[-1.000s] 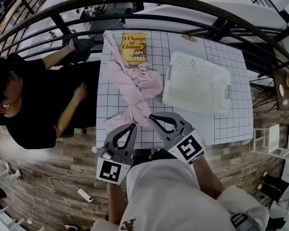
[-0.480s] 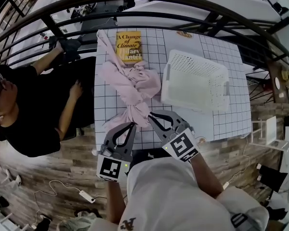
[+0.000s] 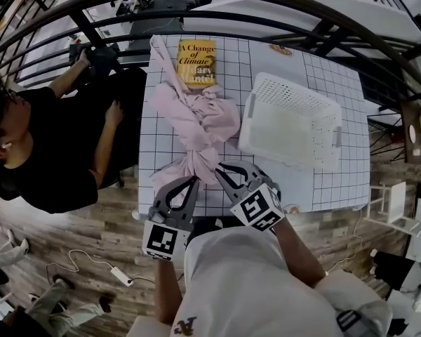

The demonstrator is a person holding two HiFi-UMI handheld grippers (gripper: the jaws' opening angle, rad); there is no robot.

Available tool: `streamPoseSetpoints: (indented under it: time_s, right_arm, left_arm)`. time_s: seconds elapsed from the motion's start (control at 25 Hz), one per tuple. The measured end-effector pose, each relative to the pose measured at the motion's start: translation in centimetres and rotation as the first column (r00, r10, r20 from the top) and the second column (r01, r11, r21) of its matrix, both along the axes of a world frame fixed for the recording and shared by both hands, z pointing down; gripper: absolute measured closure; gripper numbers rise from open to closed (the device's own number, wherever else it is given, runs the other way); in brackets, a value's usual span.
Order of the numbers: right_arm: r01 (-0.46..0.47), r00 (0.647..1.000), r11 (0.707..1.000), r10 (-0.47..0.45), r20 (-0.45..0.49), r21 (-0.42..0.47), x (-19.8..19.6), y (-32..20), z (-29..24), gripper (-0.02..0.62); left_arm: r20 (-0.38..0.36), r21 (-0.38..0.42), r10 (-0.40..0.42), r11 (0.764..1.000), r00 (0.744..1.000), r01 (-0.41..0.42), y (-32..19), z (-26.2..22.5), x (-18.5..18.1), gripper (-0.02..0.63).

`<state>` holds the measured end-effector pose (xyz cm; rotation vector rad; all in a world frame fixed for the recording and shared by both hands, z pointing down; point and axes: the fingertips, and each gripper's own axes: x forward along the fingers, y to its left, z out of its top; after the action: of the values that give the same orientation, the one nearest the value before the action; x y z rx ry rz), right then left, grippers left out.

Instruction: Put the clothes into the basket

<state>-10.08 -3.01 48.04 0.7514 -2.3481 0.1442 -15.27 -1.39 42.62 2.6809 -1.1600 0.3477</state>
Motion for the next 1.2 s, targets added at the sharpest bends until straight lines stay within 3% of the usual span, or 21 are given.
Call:
streamPoseSetpoints:
  time_s: [0.56,1.2]
  right_arm:
    - [0.032,0.998,0.992,-0.039,-0.050,-0.118,0.4,-0.1,4.8,0.475]
    - [0.052,0.991,0.961,-0.083,-0.101,-0.273,0.0,0.3,10.7,0.350]
  left_arm:
    - [0.025,-0.059,-0.008,0.998,1.000,0.009,-0.2,3.1,0.7,0.603]
    - [0.026,-0.157,0.003,0.988,1.000,0.001,0.1,7.6,1.0,0.603]
